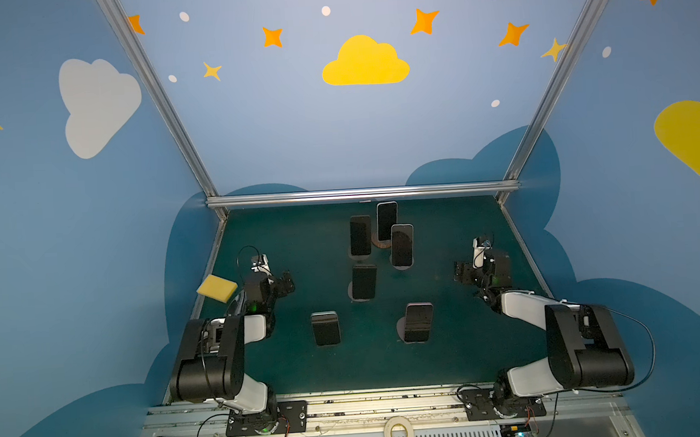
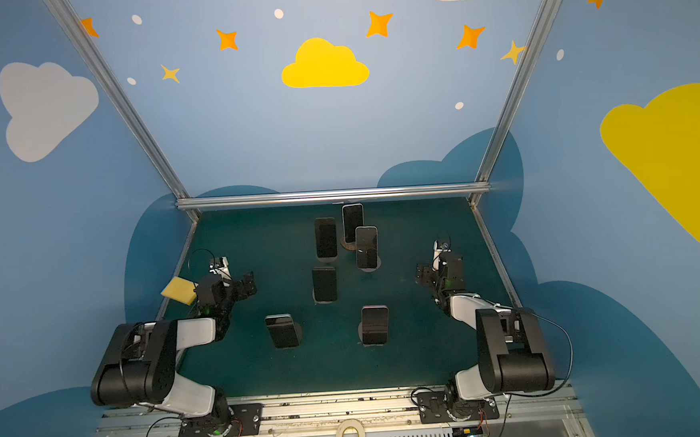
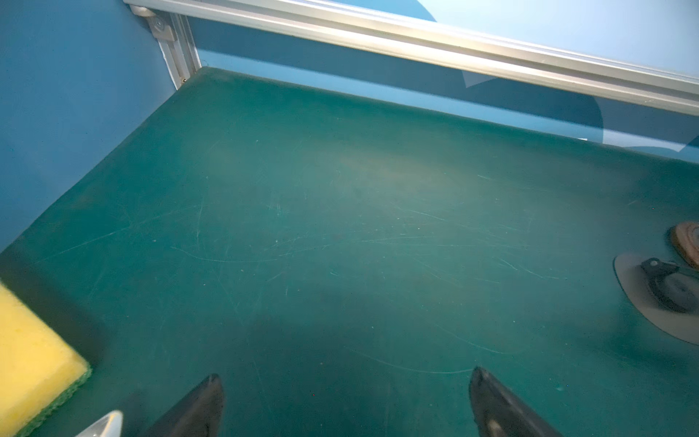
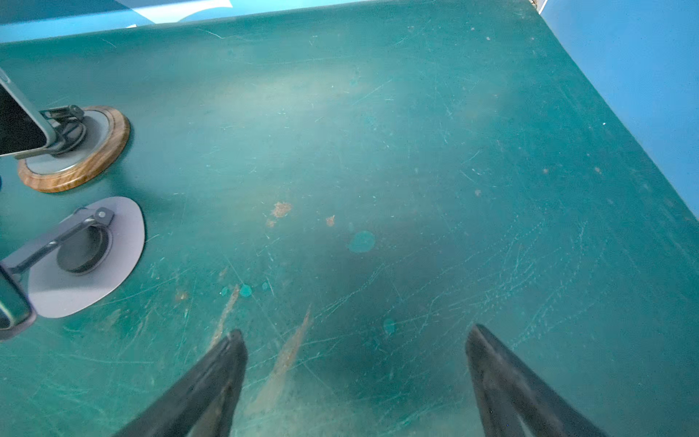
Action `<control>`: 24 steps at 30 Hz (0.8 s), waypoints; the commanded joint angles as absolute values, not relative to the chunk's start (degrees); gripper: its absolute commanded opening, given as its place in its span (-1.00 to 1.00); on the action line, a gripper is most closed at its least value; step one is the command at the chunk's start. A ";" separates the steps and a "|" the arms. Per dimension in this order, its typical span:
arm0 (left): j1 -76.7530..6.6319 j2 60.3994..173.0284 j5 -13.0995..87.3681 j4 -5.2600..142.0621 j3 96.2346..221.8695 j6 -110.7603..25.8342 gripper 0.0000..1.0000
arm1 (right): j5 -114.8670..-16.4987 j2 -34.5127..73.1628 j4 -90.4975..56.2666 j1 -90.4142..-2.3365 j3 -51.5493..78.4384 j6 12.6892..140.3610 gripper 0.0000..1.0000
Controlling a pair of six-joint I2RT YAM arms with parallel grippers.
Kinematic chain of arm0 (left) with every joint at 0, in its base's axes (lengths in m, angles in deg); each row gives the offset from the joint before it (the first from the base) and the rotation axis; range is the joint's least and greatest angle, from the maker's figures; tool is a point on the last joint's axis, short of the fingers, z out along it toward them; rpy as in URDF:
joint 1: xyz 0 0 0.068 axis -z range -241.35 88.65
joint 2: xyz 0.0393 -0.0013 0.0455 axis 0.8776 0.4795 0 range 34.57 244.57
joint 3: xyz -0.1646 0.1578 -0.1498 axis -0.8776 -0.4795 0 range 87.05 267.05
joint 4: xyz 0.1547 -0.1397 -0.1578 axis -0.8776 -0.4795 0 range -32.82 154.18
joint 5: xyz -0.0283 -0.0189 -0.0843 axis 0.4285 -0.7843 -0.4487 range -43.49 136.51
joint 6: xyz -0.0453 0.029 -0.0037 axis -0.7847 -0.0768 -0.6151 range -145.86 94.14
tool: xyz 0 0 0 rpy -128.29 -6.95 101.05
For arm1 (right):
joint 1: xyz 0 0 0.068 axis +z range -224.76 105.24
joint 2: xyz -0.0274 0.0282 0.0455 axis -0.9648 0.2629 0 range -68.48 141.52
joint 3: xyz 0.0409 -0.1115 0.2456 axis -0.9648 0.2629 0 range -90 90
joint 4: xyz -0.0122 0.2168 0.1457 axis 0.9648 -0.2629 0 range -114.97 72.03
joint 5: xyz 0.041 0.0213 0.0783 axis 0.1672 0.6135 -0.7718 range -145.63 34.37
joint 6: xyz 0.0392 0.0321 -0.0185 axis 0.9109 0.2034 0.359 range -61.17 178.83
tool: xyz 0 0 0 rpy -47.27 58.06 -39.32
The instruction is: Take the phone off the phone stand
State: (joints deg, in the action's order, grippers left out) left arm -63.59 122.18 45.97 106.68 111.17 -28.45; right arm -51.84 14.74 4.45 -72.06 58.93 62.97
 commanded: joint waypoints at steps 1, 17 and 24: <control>-63.46 121.54 46.96 105.67 111.53 -28.62 1.00 | -52.05 14.76 4.20 -72.23 58.01 62.92 0.82; -63.33 102.64 41.22 75.45 127.57 -26.50 1.00 | -51.30 14.54 3.82 -72.06 57.88 63.08 0.82; -63.15 93.02 53.07 79.24 132.86 -39.14 1.00 | -40.30 8.94 -19.29 -70.82 43.40 68.43 0.82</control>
